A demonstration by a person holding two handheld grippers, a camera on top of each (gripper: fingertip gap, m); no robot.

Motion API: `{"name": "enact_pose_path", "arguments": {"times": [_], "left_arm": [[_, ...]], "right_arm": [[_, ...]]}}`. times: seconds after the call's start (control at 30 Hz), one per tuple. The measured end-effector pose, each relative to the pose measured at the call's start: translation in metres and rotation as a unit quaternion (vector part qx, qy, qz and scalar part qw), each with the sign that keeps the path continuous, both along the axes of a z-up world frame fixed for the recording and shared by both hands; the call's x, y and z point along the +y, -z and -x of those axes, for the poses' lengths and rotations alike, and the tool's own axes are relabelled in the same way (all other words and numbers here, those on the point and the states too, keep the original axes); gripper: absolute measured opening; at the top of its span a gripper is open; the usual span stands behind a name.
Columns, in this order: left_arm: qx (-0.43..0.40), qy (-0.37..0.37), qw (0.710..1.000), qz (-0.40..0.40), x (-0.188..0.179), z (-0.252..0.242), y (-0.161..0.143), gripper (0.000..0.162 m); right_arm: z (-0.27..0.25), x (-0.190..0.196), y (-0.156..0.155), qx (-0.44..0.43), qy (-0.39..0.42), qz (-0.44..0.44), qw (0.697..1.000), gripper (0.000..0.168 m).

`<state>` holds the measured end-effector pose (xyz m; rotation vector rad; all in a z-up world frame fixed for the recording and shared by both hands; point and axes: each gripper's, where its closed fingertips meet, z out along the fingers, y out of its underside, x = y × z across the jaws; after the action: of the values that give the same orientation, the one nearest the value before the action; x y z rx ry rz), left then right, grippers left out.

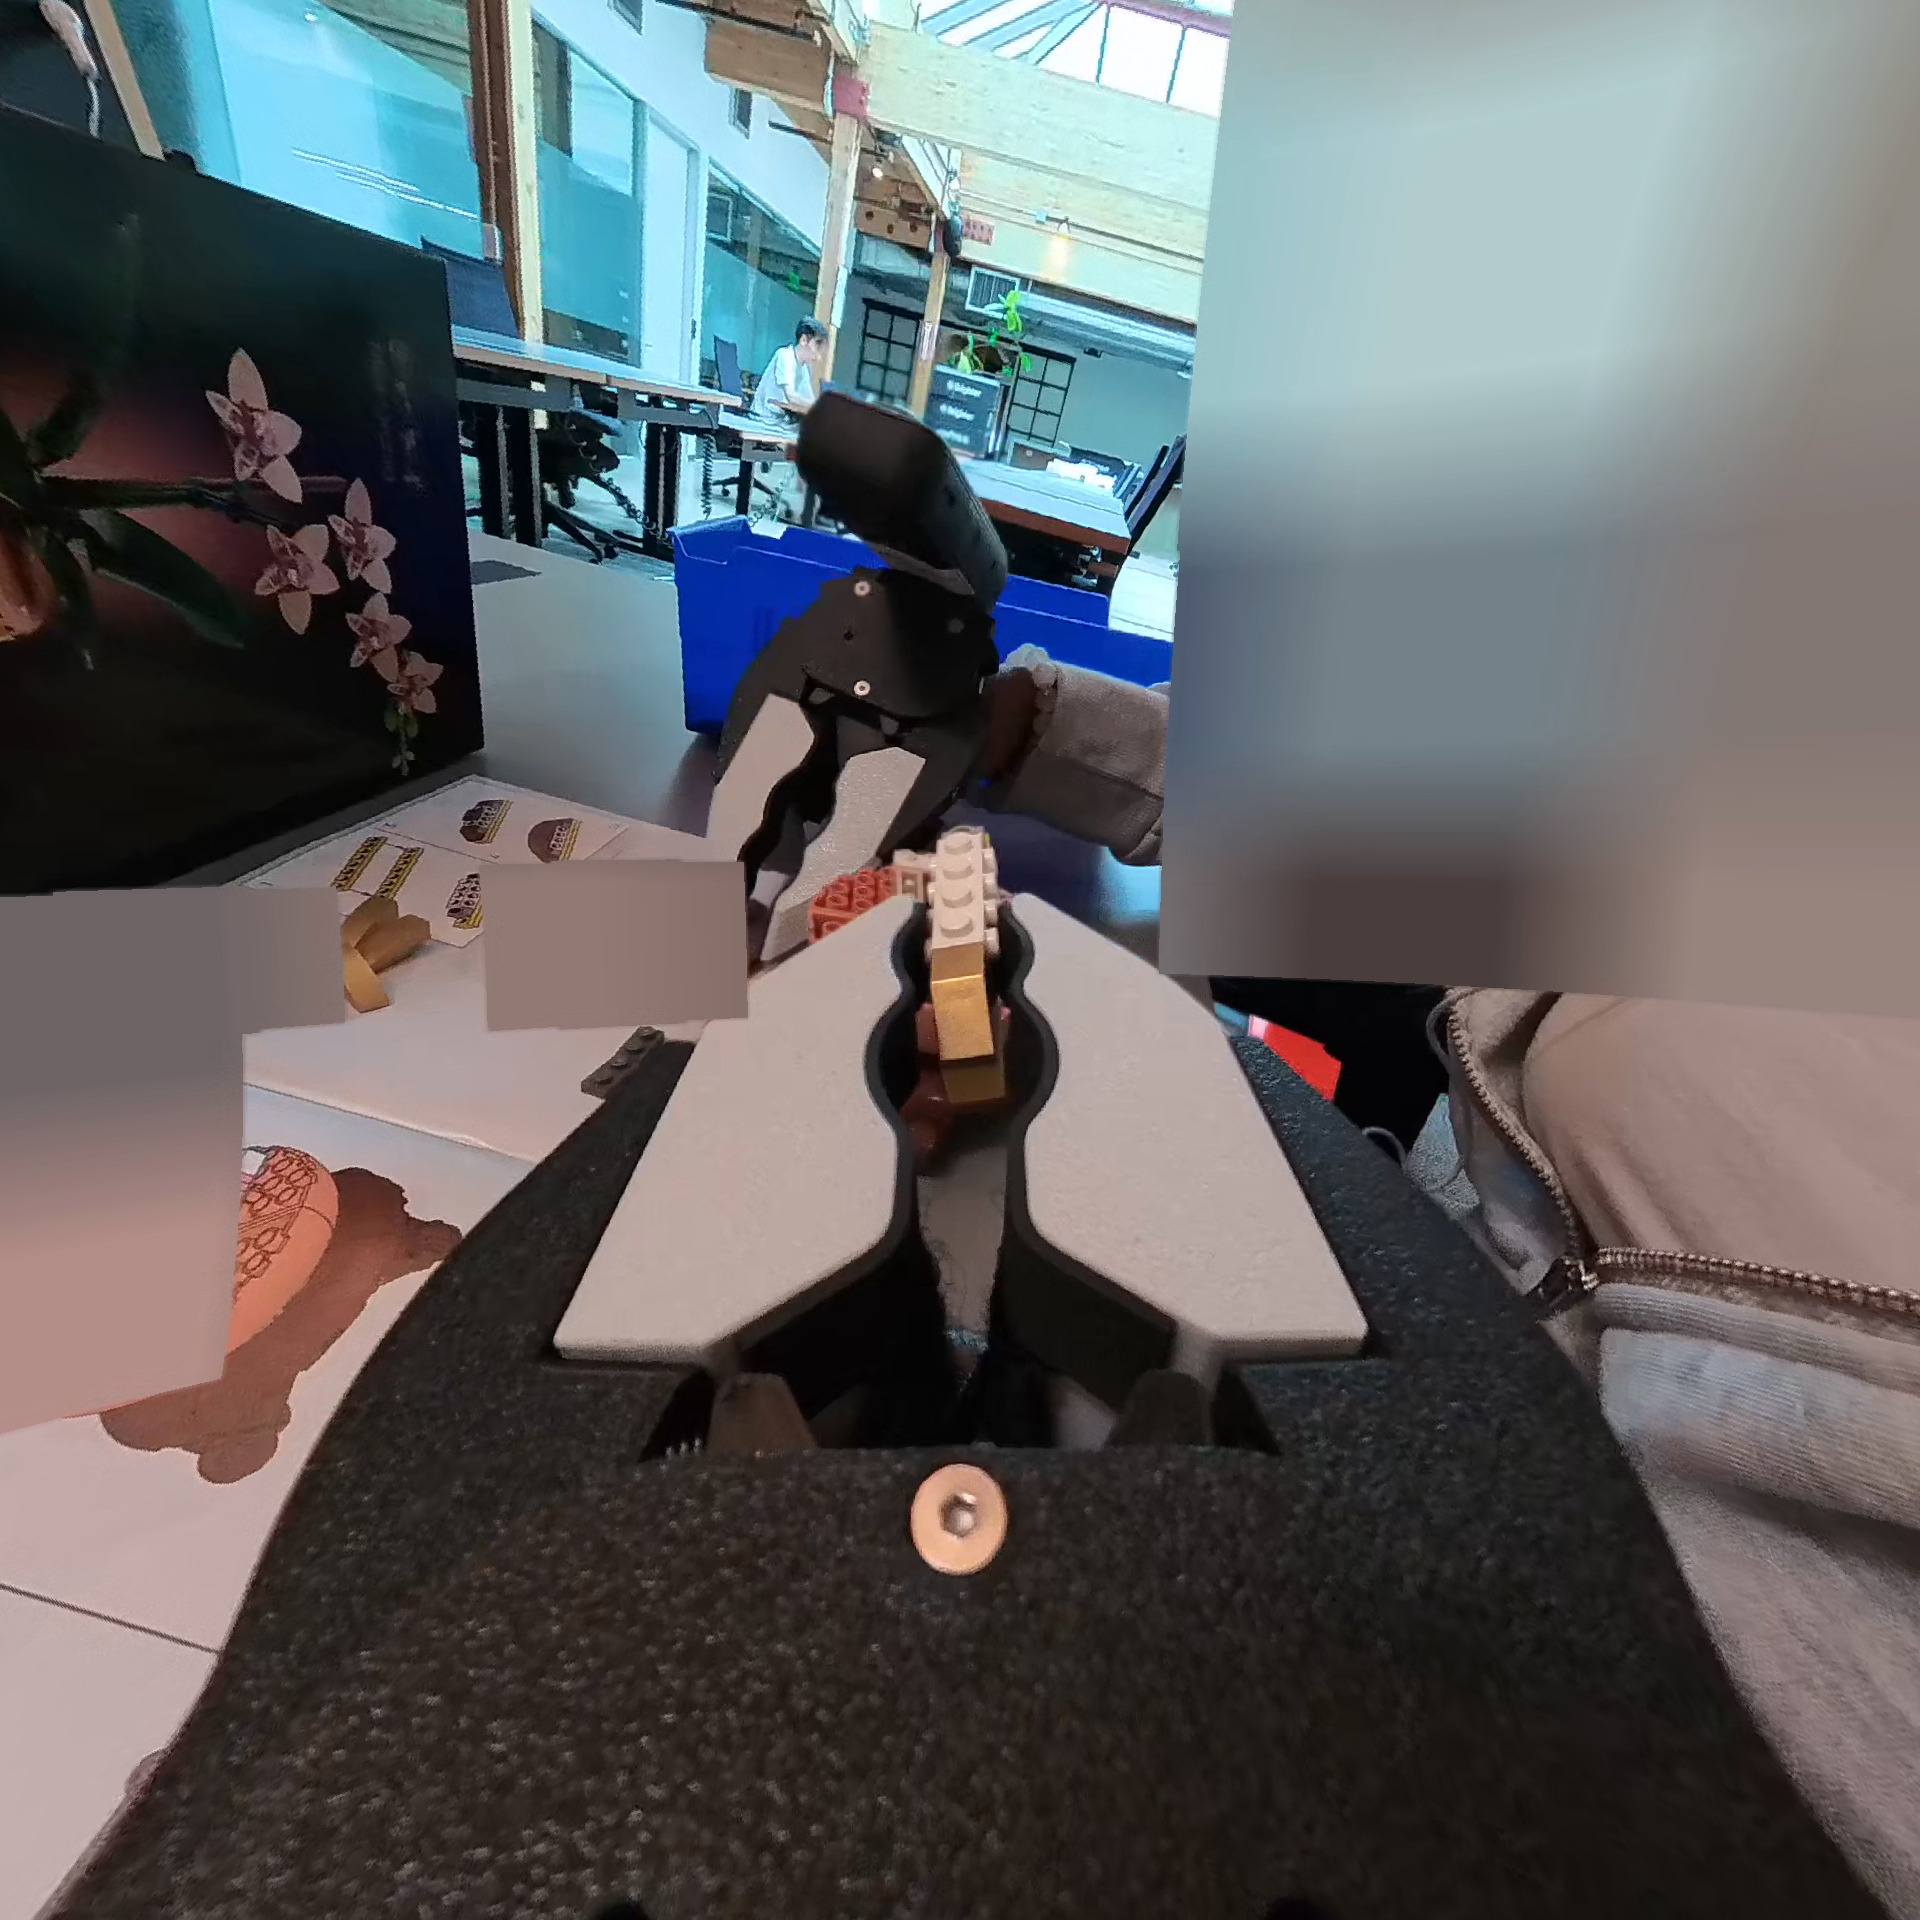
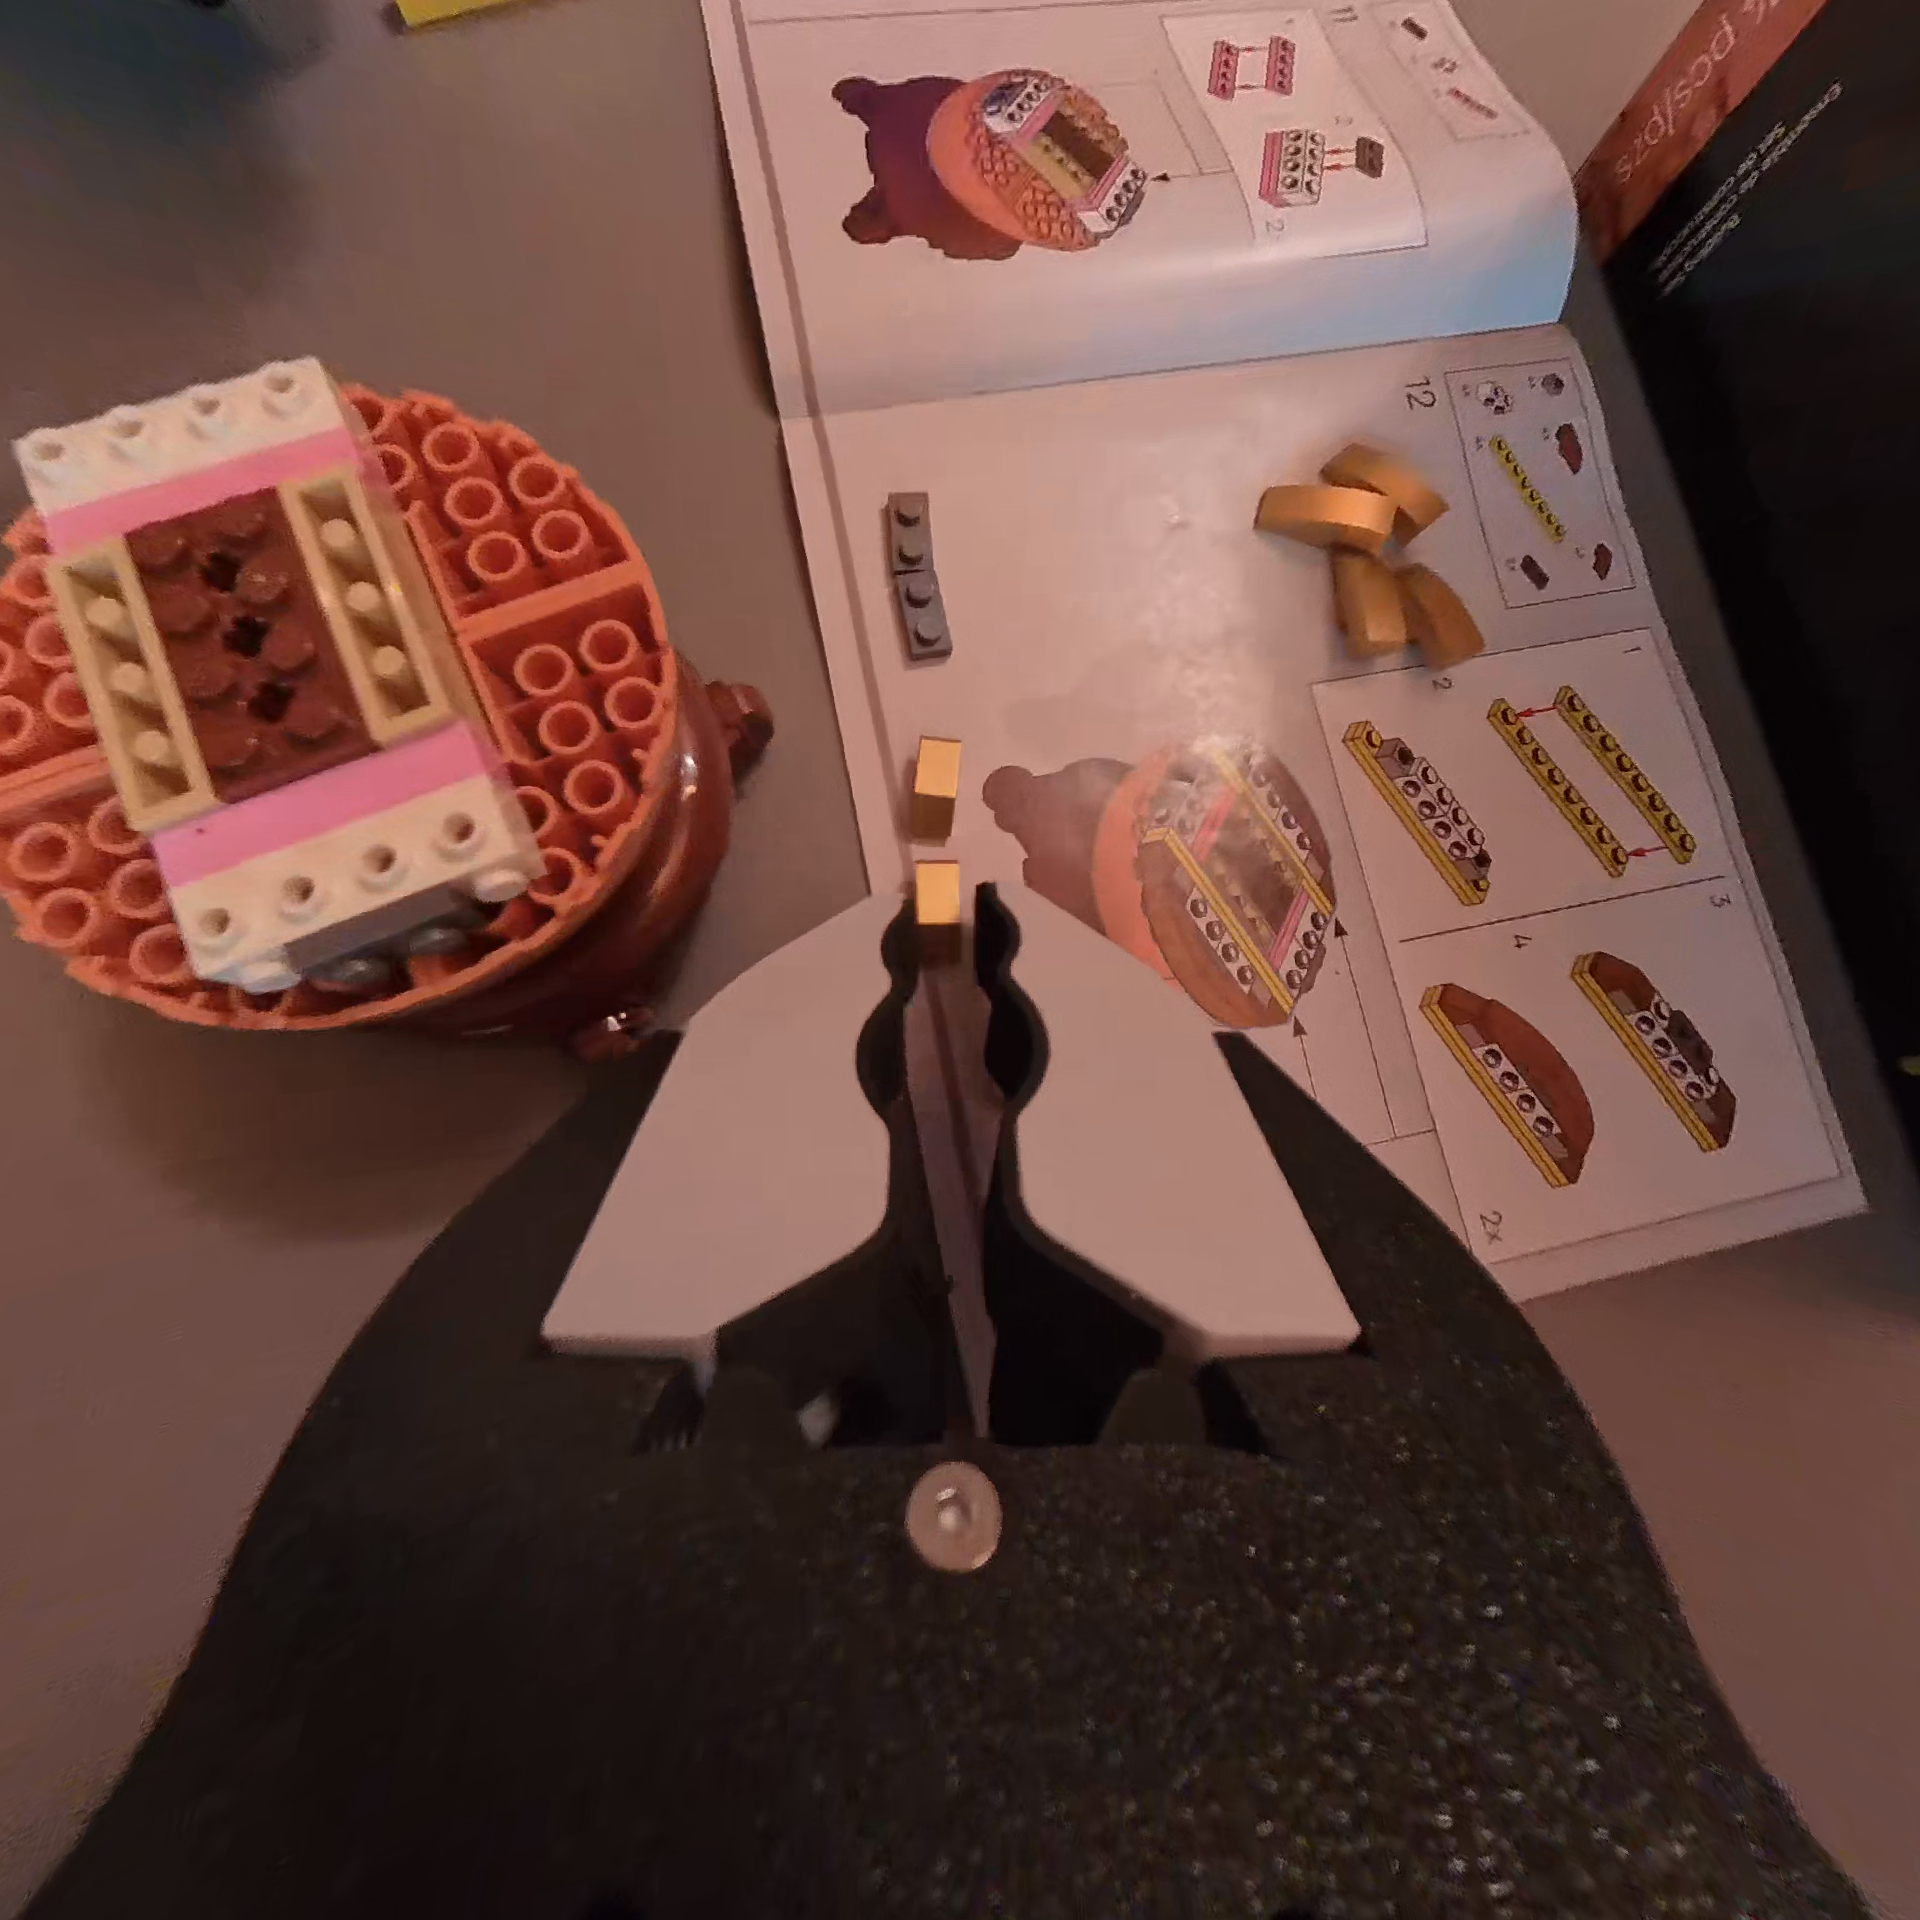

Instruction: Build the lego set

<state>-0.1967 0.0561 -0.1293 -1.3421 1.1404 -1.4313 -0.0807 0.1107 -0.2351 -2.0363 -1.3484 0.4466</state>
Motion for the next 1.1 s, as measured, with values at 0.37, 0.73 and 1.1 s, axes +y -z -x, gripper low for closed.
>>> {"name": "enact_pose_path", "arguments": {"times": [0.37, 0.73, 1.1], "left_arm": [[0.004, 0.005, 1.0, -0.021, -0.007, -0.001, 0.0, 0.011], [-0.002, 0.023, 0.995, -0.098, -0.036, 0.003, -0.019, 0.011], [-0.045, 0.02, 0.996, -0.075, -0.037, 0.008, -0.035, 0.011]], "right_arm": [[0.061, -0.052, -0.126, 0.154, -0.08, 0.013, 0.985, 0.007], [0.106, -0.089, -0.129, 0.055, -0.124, 0.048, 0.99, 0.007], [0.114, -0.091, -0.14, 0.072, -0.121, 0.057, 0.988, 0.007]]}}
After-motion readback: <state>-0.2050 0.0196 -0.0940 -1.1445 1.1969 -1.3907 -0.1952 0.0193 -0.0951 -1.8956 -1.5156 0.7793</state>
